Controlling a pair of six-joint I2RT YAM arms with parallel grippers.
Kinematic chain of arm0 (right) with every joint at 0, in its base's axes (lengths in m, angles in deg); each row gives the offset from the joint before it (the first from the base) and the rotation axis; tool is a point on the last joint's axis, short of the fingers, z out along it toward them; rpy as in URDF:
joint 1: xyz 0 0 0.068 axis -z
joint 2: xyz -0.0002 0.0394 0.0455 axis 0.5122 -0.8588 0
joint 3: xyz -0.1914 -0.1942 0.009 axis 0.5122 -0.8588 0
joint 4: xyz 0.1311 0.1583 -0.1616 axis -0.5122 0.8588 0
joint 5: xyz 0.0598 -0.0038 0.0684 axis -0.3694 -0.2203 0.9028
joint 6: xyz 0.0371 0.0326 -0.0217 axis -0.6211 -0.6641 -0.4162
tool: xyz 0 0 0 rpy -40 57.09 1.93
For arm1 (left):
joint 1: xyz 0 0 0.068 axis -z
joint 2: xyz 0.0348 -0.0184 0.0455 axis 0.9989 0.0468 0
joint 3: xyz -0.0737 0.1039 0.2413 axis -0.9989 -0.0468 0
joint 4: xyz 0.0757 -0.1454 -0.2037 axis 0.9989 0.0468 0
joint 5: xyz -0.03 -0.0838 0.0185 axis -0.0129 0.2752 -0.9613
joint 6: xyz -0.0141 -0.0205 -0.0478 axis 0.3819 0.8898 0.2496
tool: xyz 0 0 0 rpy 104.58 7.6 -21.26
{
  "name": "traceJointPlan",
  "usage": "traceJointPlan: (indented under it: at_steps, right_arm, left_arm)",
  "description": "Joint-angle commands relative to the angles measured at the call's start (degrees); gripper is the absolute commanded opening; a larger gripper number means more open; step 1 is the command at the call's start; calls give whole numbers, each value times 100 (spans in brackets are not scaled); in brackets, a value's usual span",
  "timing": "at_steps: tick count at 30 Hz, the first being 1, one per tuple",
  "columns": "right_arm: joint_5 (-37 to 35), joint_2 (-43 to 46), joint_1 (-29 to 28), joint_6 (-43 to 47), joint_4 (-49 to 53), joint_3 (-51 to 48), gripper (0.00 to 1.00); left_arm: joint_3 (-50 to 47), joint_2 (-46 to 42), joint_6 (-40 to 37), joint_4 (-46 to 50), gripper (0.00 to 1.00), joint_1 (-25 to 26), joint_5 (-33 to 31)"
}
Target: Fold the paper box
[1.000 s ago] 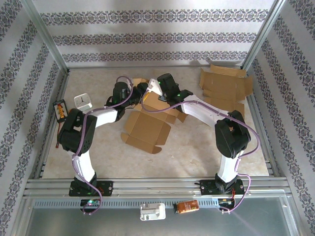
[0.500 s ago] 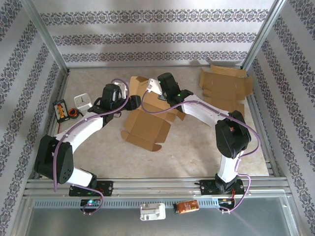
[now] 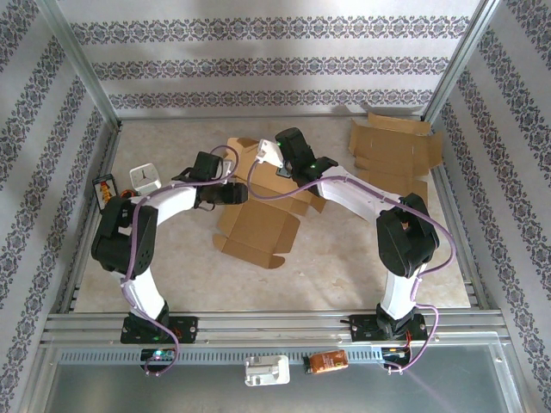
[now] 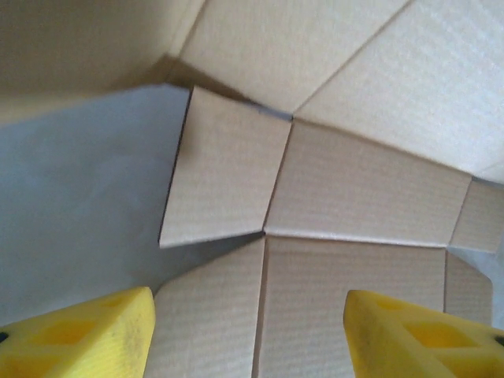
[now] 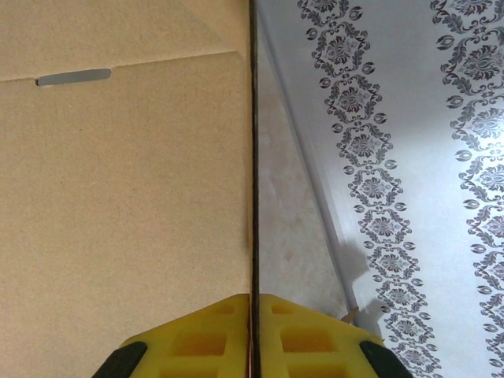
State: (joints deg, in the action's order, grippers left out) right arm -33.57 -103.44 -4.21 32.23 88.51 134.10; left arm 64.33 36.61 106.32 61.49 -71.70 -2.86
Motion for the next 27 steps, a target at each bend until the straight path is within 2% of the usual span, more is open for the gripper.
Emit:
traceJointPlan:
  at_steps: [1,3,5,8,11,15,23,27]
  right_arm:
    - [76,108,-30,-76,130,113,10]
    - [79,122,-31,-85,146,104,10]
    - [70,118,-34,-112,157,113,10]
    - [23,87,-36,-162,156,137,10]
    - [-71,14,-60,-235,162,217,10]
    - [-81,-49,-98,-274,136,270,10]
    - [-33,-94,-135,-376,123,290,10]
    - [-40,-76,-133,-383,121,212,10]
  left_arm:
    - [349,238,-247,32,65,-54,-116]
    - [495,385,-284,68,64,-56,-65]
    - [522,418,-259,-35,55,-50,117]
    - [485,365,-240,-248,35,-34,410]
    - [415,270,-275,-400,25,63,493]
    - [221,107,-117,-803,23,197,442]
    - [187,636,339,-1598,31,636,1136]
    - [82,817,571,-1821,35,763,1048]
